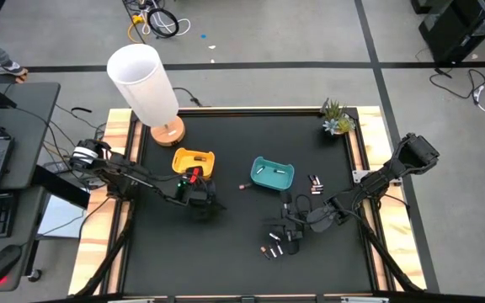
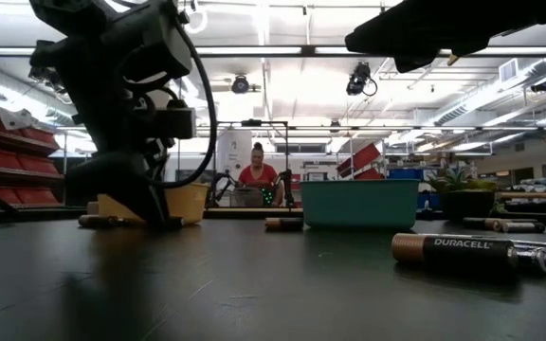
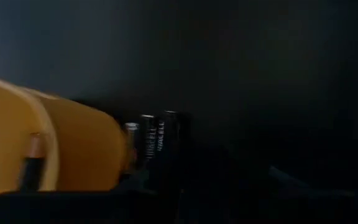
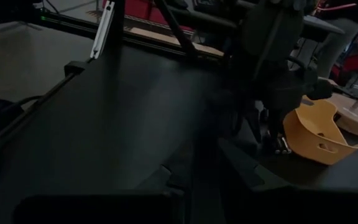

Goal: Sort batteries
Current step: Put the black battery into the yellow bin

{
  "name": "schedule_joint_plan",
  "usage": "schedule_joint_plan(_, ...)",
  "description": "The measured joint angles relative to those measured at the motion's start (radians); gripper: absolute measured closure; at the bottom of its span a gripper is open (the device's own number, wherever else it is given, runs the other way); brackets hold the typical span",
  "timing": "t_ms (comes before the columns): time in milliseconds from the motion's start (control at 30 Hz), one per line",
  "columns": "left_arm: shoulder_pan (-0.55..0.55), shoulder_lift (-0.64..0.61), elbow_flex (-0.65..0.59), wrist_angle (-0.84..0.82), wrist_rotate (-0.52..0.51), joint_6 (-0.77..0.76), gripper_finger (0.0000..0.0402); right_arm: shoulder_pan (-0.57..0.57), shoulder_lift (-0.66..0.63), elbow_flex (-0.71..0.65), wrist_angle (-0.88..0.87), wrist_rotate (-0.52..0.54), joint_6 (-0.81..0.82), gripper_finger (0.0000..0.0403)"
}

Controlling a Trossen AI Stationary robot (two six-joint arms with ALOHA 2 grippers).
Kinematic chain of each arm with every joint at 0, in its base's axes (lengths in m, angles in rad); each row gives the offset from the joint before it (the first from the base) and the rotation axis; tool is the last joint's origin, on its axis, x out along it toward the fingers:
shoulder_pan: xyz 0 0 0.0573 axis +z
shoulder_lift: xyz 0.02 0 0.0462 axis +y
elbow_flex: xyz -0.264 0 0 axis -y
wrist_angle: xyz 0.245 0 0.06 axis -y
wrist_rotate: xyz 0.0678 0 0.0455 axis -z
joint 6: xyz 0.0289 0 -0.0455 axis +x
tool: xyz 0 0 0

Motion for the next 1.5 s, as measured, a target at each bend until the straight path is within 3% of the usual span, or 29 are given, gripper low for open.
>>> schedule_joint_plan(433, -0.009, -0.039, 0.000, 0.069, 0.025, 0.089, 0.0277, 0.000, 0.000, -0.002, -0.027, 0.000, 0.041, 0.0346)
schedule_joint_plan(633, 0.019, -0.050, 0.000, 0.023, -0.007, 0.096, 0.0277, 0.000, 0.000, -0.030, 0.011, 0.000, 0.053, 0.0346)
schedule_joint_plan(767, 0.065, -0.049, 0.000, 0.012, -0.001, 0.082, 0.0277, 0.000, 0.000, -0.045, 0.040, 0.000, 0.053, 0.0346)
schedule_joint_plan(1000, 0.122, -0.049, -0.052, 0.034, 0.117, 0.025, 0.0277, 0.000, 0.000, -0.047, 0.048, 0.000, 0.060, 0.0346)
schedule_joint_plan(1267, 0.076, -0.049, -0.058, 0.057, 0.122, -0.022, 0.0279, 0.000, 0.000, -0.047, 0.047, 0.000, 0.060, 0.0346)
schedule_joint_plan(1500, 0.044, -0.048, -0.059, 0.063, 0.177, -0.107, 0.0311, 0.001, 0.000, -0.047, 0.055, 0.000, 0.060, 0.0346)
